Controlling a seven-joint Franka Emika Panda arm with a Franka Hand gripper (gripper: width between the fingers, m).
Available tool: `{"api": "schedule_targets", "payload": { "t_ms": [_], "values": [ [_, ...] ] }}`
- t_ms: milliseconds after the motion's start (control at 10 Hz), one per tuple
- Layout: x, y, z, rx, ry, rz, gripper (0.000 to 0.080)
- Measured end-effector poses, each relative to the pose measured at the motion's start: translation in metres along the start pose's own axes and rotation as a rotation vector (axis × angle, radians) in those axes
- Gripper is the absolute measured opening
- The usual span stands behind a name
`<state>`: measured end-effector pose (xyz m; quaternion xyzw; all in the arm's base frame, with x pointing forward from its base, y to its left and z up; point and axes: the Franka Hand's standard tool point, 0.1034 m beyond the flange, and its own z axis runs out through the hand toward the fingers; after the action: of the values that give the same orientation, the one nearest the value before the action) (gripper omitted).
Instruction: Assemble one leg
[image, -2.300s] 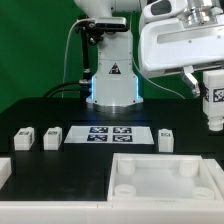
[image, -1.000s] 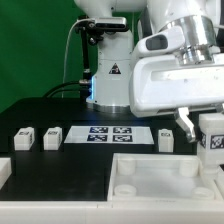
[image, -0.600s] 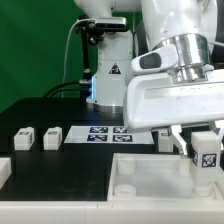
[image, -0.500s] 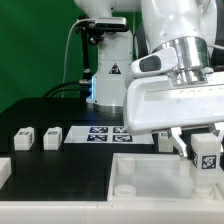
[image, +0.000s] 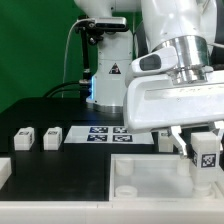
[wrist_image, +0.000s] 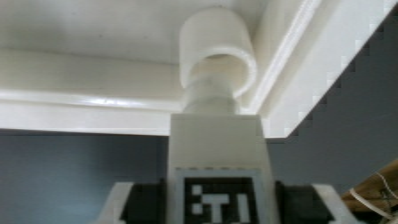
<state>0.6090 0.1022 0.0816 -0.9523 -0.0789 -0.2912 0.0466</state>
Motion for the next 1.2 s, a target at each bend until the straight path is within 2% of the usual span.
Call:
{"api": "schedule_targets", "payload": {
  "t_ms": [300,600,1200],
  "values": [
    [-0.0002,-0.0009,0.0003,0.000,0.006,-0.001,0.0291],
    [0.0025,-0.0091,0.0023,0.008,0.008,-0.006,0.0291],
    [0.0018,-0.0040,0.0018,0.003,0.009,-0.004,0.0291]
  ]
}}
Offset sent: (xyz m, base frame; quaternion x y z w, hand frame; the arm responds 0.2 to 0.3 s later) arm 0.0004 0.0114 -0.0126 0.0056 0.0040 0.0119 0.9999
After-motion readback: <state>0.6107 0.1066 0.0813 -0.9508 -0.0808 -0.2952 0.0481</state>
